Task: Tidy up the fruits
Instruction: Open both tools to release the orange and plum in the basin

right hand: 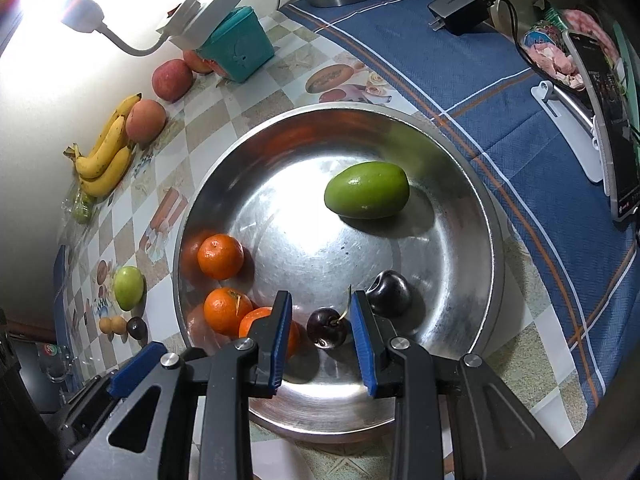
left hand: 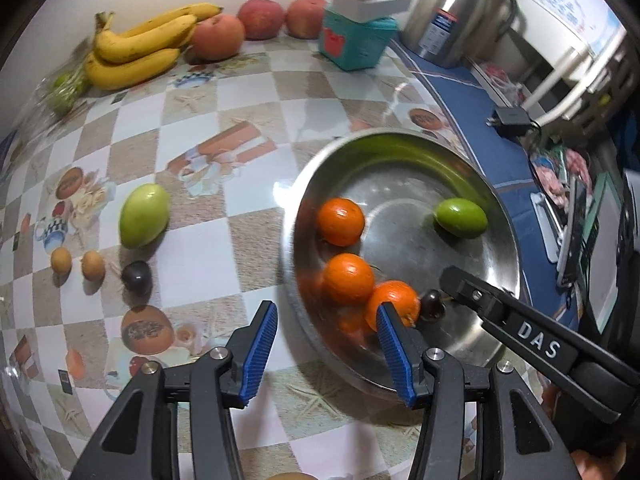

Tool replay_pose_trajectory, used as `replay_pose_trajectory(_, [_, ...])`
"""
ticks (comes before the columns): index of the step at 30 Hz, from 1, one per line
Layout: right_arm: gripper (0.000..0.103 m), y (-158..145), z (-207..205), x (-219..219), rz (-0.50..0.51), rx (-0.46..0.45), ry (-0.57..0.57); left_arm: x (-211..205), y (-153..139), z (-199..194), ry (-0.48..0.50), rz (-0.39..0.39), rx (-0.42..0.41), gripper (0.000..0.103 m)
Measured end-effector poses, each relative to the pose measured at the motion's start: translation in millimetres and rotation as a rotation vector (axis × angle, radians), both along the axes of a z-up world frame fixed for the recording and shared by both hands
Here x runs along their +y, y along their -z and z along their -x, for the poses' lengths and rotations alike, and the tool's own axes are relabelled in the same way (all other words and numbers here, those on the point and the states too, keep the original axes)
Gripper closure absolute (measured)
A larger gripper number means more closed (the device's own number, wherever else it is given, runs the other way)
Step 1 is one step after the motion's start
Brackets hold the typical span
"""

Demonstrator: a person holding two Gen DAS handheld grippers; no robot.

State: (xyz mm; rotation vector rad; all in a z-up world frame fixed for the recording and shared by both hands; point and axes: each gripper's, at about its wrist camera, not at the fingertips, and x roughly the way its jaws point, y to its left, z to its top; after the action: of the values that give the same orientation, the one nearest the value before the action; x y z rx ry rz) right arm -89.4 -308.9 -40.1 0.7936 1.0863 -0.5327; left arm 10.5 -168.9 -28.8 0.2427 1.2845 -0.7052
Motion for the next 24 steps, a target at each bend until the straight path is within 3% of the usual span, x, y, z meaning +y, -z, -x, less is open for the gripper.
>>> replay_pose_trajectory(9, [0.072,1.7,-5.2,4.3,0.008,0.009,-0.024,24.7,-3.1,-22.4,-0.120,-0.006,-0.013,0.039])
replay_pose_trajectory(12, [0.071,2.2,-8.0,7.3,0.015,0.016,-0.043,33.6,-3.1,-30.0,-0.169,-0.011,-0.019,0.031])
replay_pose_trajectory(21, [0.040,-0.2,-16.7,16.6,0.039,0.006,-0.098,52.4,4.7,-42.7,-0.289,-0.051,-0.006,0.005])
replay_pose_trajectory(24, [0.032,0.1,-19.1,18.8,0.045,0.008,-0.112,56.5,5.9,-44.7,-0.315,-0.055,-0.007,0.002])
